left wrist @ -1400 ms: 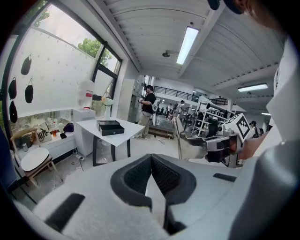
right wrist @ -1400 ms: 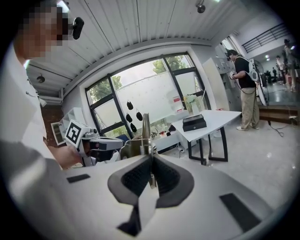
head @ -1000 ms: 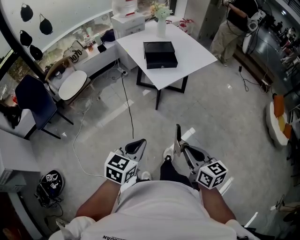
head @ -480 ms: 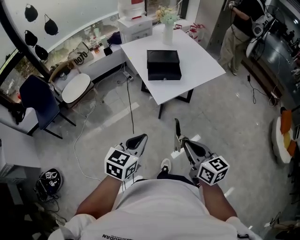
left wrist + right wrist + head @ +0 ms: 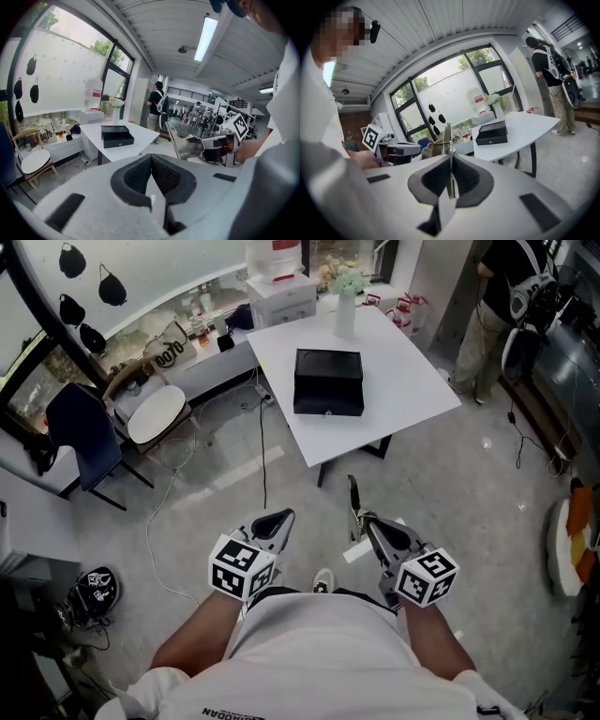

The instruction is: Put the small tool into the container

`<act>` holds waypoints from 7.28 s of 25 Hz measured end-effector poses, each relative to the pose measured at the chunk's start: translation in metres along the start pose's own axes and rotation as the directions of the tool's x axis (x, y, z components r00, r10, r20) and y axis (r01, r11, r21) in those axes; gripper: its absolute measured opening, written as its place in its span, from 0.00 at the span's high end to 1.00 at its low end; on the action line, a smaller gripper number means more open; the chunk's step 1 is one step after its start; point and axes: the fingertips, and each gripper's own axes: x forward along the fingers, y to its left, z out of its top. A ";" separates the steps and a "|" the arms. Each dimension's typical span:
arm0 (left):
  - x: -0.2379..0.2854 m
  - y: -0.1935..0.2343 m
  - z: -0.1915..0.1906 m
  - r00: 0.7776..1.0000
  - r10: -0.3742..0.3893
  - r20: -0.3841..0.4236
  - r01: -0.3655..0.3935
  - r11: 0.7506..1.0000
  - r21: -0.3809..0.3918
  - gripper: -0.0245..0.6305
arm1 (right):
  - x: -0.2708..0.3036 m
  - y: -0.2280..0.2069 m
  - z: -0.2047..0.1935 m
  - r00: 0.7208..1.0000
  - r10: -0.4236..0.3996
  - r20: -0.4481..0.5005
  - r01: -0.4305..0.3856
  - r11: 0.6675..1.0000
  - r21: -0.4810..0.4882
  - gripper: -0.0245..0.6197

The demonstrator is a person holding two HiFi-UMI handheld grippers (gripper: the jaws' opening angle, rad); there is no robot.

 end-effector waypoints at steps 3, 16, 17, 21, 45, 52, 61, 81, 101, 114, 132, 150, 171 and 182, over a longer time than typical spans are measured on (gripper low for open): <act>0.010 0.010 0.006 0.999 0.039 0.011 -0.038 0.999 -0.016 0.95 | 0.003 -0.014 0.003 1.000 0.017 -0.004 -0.017 1.000 0.000 0.94; 0.032 0.018 0.010 0.997 0.078 -0.026 -0.079 0.996 -0.039 0.95 | 0.013 -0.044 0.004 0.999 0.039 -0.028 -0.037 0.998 0.040 0.94; 0.033 0.020 0.010 0.996 0.079 -0.027 -0.080 0.996 -0.039 0.95 | 0.015 -0.046 0.004 0.999 0.037 -0.027 -0.036 0.998 0.042 0.94; 0.042 0.029 0.012 0.997 0.078 -0.028 -0.079 0.996 -0.045 0.95 | 0.025 -0.054 0.006 0.999 0.031 -0.030 -0.029 0.998 0.049 0.94; 0.142 0.165 0.102 0.999 -0.038 -0.028 0.039 0.999 0.027 0.95 | 0.176 -0.113 0.107 0.995 -0.074 -0.060 0.070 0.995 -0.077 0.94; 0.169 0.217 0.120 0.995 -0.084 -0.043 0.086 0.995 0.041 0.95 | 0.227 -0.134 0.125 0.990 -0.132 -0.059 0.129 0.990 -0.052 0.94; 0.190 0.262 0.119 0.989 -0.124 -0.085 0.128 0.991 0.041 0.95 | 0.278 -0.161 0.133 0.976 -0.196 -0.093 0.188 0.978 -0.087 0.94; 0.224 0.250 0.115 0.996 -0.013 -0.086 0.006 0.997 -0.077 0.95 | 0.340 -0.221 0.137 0.921 -0.176 -0.347 -0.062 0.813 -0.579 0.94; 0.189 0.278 0.101 0.983 0.155 -0.095 -0.168 0.974 -0.149 0.95 | 0.431 -0.274 0.065 0.782 -0.317 -0.537 -0.415 0.379 -0.827 0.94; 0.177 0.289 0.097 0.972 0.212 -0.098 -0.227 0.958 -0.177 0.95 | 0.461 -0.286 0.059 0.799 -0.349 -0.489 -0.385 0.327 -0.863 0.93; 0.180 0.291 0.097 0.974 0.200 -0.108 -0.217 0.960 -0.179 0.95 | 0.451 -0.284 0.025 0.740 -0.349 -0.575 -0.471 0.342 -0.813 0.81; 0.196 0.283 0.110 0.987 0.135 -0.092 -0.145 0.983 -0.116 0.95 | 0.413 -0.261 0.053 0.772 -0.284 -0.569 -0.377 0.517 -0.769 0.79; 0.237 0.222 0.156 0.999 -0.035 -0.033 0.036 0.999 0.023 0.95 | 0.274 -0.185 0.165 0.984 -0.046 -0.174 0.016 0.985 -0.174 0.86; 0.234 0.199 0.167 0.998 -0.065 -0.014 0.066 0.997 0.049 0.95 | 0.243 -0.173 0.174 0.998 -0.036 -0.061 0.030 0.995 -0.097 0.93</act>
